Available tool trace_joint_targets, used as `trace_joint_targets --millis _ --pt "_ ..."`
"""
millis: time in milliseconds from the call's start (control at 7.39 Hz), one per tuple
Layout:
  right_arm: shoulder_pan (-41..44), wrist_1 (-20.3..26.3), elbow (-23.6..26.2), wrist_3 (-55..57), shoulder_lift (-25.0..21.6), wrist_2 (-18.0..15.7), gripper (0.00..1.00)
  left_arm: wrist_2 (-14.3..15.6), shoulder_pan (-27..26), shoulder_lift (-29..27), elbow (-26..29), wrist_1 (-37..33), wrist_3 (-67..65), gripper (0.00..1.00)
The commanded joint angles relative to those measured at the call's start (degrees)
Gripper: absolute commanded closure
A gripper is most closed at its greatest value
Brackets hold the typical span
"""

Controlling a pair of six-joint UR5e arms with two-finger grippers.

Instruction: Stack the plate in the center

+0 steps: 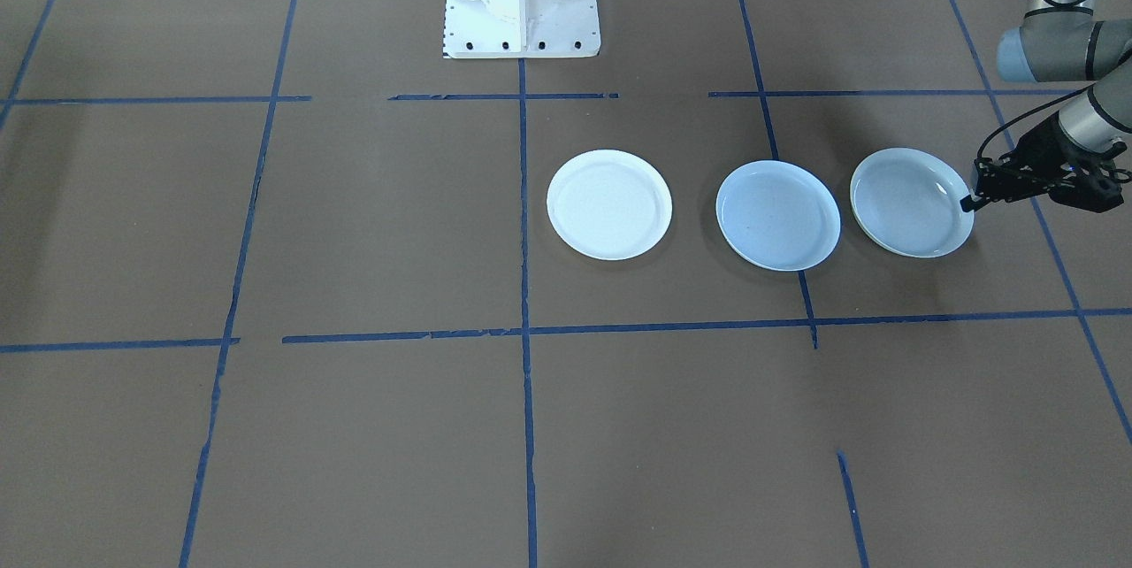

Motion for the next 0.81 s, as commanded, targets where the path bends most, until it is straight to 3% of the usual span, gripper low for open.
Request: trace_joint_targets --millis 0,406,677 --pt "0.0 0.0 0.0 0.0 0.0 0.0 0.00 -5.4 -6.3 0.8 0.2 1.0 7.3 1.00" --pt "0.0 0.0 0.0 0.0 0.0 -0.1 0.00 -12.3 -12.2 1.3 -1.1 1.1 6.9 1.00" --pt "0.0 0.0 0.0 -0.1 0.0 0.0 0.00 -8.8 -11.2 0.8 -5.7 1.0 -5.1 1.00"
